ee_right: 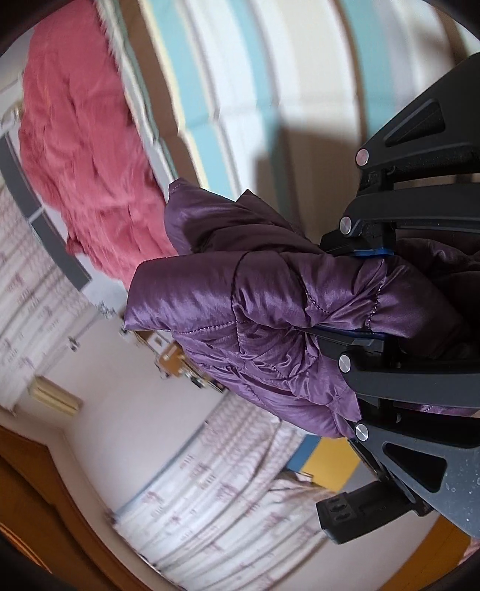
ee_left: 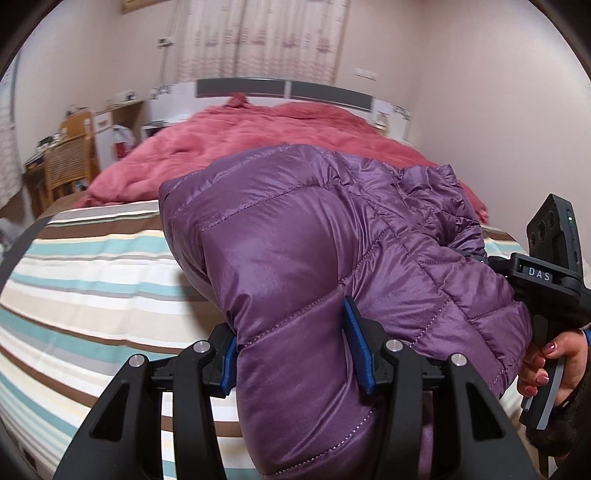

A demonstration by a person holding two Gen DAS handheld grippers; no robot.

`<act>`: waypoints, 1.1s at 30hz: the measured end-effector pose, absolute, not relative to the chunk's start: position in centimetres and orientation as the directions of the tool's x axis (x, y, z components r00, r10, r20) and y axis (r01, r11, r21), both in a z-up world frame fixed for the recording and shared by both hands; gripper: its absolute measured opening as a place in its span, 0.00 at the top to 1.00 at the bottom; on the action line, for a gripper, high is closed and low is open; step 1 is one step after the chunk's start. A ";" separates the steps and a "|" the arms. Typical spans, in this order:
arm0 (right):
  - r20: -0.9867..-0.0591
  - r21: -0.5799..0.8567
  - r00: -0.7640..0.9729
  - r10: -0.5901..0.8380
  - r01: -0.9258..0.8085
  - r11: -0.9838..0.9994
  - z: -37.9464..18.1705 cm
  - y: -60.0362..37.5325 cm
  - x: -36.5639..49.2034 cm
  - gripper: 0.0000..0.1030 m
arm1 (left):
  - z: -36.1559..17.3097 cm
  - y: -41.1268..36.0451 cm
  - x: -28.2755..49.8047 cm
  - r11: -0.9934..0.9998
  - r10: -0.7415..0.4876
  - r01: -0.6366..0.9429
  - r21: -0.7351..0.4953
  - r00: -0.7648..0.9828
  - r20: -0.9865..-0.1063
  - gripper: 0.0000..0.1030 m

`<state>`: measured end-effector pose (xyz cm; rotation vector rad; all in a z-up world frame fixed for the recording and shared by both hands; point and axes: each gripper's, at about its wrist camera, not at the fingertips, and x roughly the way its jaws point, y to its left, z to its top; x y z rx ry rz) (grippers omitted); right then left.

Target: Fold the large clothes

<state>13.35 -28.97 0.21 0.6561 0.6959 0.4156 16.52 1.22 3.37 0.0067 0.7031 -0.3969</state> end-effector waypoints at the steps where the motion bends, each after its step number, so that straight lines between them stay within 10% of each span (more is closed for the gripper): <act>1: -0.451 0.673 0.695 0.560 -0.148 0.725 0.3 -28.1 14.2 0.74 | 3.3 2.1 16.9 0.931 -0.342 0.342 -0.125 0.701 -0.626 0.53; 19: -0.639 0.505 0.600 0.481 -0.144 0.851 -5.5 -16.7 23.2 0.67 | -5.8 12.3 24.4 0.976 -0.217 0.169 -0.137 0.711 -0.669 0.41; 33: -0.630 0.496 0.637 0.445 -0.112 0.861 -2.8 -17.2 16.6 0.62 | -1.6 11.6 17.6 0.958 -0.285 0.248 -0.142 0.779 -0.558 0.26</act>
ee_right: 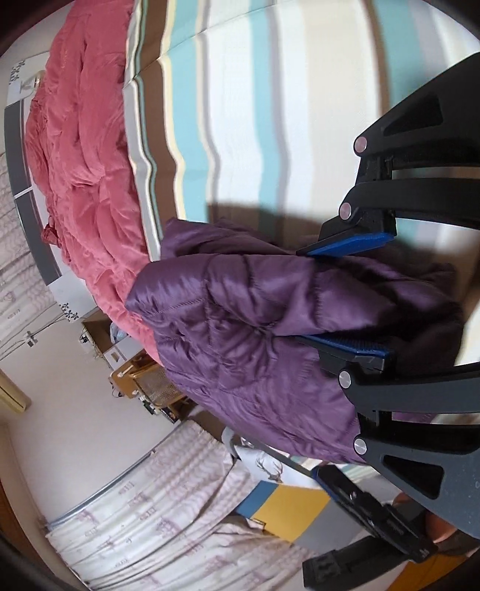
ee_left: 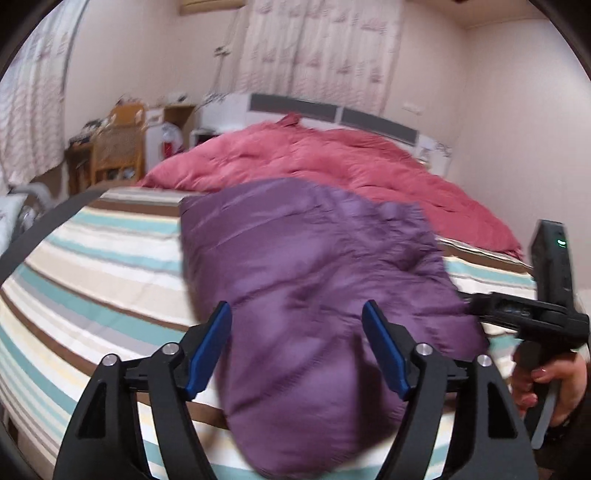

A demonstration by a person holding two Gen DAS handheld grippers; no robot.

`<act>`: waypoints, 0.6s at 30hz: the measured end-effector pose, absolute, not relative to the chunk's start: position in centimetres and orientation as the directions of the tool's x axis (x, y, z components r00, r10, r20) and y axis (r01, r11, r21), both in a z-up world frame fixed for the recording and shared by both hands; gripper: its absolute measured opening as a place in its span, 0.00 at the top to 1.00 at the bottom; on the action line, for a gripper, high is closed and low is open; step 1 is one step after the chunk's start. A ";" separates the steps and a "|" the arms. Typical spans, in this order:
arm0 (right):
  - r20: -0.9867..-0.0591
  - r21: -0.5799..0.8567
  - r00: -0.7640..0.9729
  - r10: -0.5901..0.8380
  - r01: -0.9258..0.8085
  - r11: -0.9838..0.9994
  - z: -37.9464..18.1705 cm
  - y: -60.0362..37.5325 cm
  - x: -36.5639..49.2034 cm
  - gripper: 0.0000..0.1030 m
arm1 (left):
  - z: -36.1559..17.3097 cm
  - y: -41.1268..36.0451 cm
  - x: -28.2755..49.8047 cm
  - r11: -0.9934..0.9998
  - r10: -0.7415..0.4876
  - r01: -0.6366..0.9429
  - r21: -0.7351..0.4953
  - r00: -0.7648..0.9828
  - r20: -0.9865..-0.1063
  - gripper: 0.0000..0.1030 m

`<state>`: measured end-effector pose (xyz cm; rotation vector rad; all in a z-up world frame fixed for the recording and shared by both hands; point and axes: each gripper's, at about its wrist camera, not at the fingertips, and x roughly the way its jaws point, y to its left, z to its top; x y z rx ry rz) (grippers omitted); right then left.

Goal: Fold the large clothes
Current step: 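Open both tools to release the folded coat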

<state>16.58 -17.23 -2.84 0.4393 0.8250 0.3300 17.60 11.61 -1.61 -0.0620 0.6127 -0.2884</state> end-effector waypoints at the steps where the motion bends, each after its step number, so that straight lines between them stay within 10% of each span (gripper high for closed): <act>1: -0.632 0.494 0.635 0.444 -0.112 0.862 -2.9 -17.1 16.5 0.62 | -1.7 11.0 17.4 0.960 -0.273 0.261 -0.105 0.774 -0.572 0.25; 18: -0.729 0.346 0.612 0.306 -0.056 0.936 -5.0 -15.0 15.4 0.61 | -5.4 9.0 17.3 0.970 -0.105 0.228 0.086 0.710 -0.696 0.18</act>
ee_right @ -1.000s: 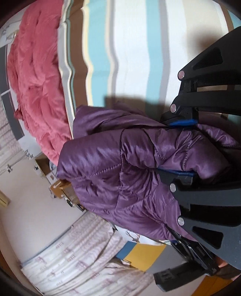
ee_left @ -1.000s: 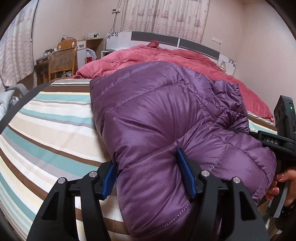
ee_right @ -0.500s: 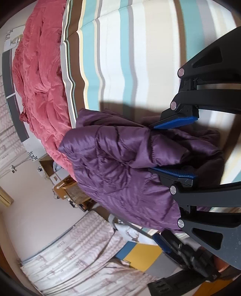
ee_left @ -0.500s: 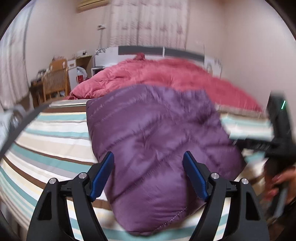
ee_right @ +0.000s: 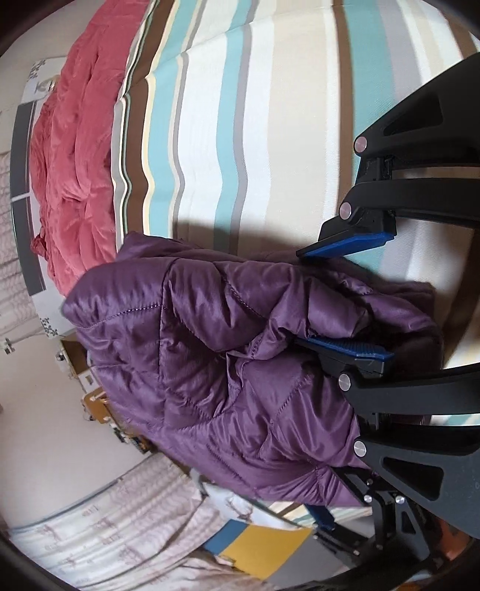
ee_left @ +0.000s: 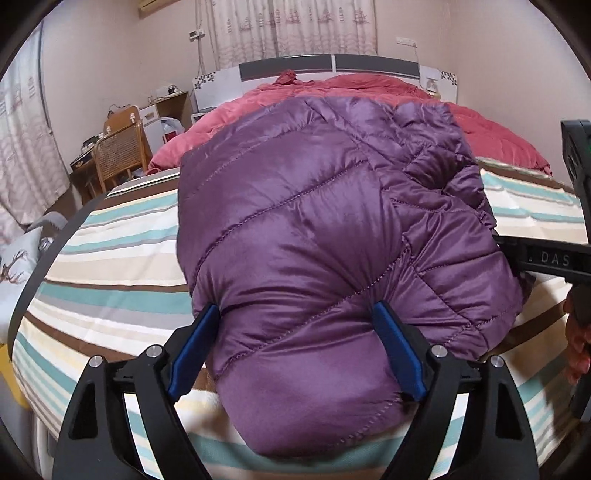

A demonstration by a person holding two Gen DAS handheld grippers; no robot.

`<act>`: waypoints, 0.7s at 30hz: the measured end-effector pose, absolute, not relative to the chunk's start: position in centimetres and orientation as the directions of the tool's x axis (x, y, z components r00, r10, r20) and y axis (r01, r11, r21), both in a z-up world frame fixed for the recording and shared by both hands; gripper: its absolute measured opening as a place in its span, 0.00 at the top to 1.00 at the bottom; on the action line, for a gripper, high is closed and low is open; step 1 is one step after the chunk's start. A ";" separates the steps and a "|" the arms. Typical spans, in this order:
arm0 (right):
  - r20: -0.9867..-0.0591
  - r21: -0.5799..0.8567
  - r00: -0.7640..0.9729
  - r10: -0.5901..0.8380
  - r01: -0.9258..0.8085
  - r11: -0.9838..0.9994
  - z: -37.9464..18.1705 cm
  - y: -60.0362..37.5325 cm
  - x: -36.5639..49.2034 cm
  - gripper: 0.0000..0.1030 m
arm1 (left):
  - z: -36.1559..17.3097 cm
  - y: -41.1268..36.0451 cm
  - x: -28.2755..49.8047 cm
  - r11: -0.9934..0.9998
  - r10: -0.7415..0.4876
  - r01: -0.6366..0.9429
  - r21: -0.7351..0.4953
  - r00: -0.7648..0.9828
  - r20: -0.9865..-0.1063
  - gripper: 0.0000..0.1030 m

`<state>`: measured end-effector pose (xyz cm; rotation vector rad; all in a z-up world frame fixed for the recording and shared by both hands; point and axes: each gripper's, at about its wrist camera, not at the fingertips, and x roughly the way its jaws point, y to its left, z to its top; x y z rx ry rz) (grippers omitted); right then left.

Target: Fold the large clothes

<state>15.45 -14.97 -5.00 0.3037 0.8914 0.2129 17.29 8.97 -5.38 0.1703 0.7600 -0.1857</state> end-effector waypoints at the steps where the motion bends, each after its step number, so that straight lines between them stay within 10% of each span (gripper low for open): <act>1: -0.722 0.359 0.618 0.313 -0.053 0.932 -4.7 -15.1 15.0 0.59 | -5.1 9.1 17.0 0.974 -0.103 0.215 0.075 0.711 -0.696 0.16; 5: -0.703 0.354 0.644 0.303 -0.053 0.934 -3.6 -15.1 13.2 0.50 | -4.7 9.8 15.4 0.988 -0.105 0.157 0.010 0.706 -0.701 0.02; 21: -0.667 0.323 0.698 0.262 -0.046 0.945 -2.5 -15.9 7.2 0.41 | -3.5 9.8 11.0 0.997 -0.047 0.074 0.009 0.714 -0.698 0.02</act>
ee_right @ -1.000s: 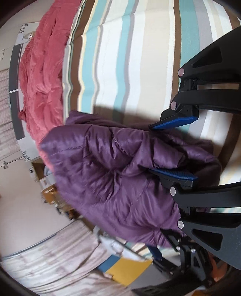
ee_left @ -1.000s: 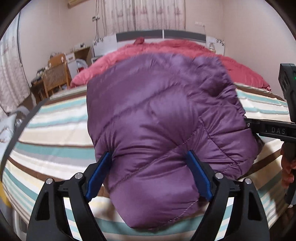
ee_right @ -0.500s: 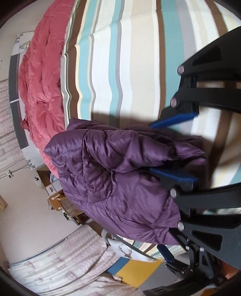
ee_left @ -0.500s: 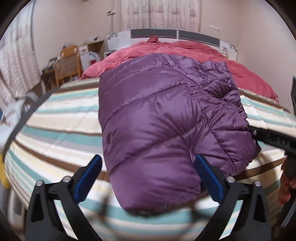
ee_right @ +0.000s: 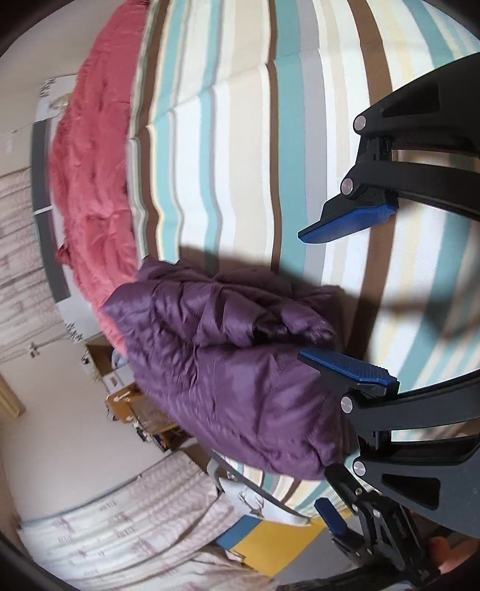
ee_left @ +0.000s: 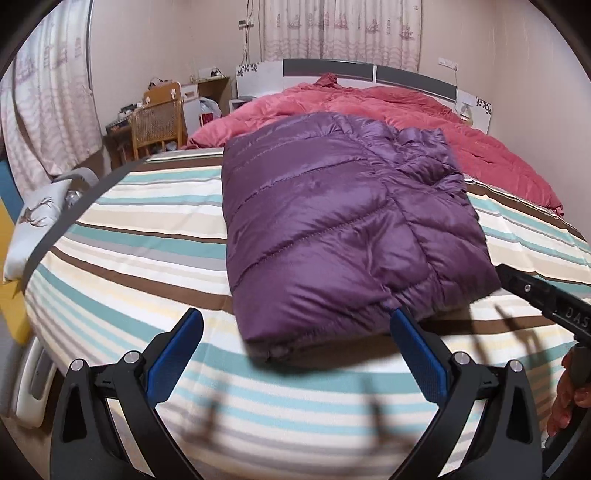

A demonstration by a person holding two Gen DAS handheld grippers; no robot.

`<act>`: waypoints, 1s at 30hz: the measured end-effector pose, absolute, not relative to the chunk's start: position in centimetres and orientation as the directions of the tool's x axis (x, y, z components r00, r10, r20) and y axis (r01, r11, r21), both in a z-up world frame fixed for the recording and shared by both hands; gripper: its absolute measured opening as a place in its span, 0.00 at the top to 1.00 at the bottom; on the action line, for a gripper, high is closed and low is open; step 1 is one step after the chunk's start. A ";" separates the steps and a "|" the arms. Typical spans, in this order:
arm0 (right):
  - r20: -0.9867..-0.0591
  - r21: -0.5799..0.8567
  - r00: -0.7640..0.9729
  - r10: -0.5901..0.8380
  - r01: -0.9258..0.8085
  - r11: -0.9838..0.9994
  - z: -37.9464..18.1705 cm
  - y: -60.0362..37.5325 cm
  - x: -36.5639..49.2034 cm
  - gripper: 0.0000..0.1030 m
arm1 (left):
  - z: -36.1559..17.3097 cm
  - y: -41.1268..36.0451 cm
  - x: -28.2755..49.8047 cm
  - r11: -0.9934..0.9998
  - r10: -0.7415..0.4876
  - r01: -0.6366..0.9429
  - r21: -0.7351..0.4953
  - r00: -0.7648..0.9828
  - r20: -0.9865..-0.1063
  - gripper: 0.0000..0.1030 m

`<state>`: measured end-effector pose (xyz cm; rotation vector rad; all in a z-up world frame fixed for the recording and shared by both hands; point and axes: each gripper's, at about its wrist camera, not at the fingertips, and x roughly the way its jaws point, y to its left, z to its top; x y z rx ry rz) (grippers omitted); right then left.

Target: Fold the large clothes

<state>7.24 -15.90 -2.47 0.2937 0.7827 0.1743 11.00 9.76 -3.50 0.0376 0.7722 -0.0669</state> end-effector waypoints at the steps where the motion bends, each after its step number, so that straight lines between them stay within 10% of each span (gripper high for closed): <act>1: -0.659 0.317 0.704 0.263 -0.057 0.947 -2.2 -15.7 6.8 0.32 | -3.4 9.7 10.5 0.997 -0.048 0.072 0.006 0.717 -0.695 0.02; 30: -0.566 0.123 0.798 0.205 -0.164 0.979 0.7 -11.1 0.8 0.17 | -1.6 12.2 4.1 0.996 0.068 -0.084 0.005 0.757 -0.650 0.02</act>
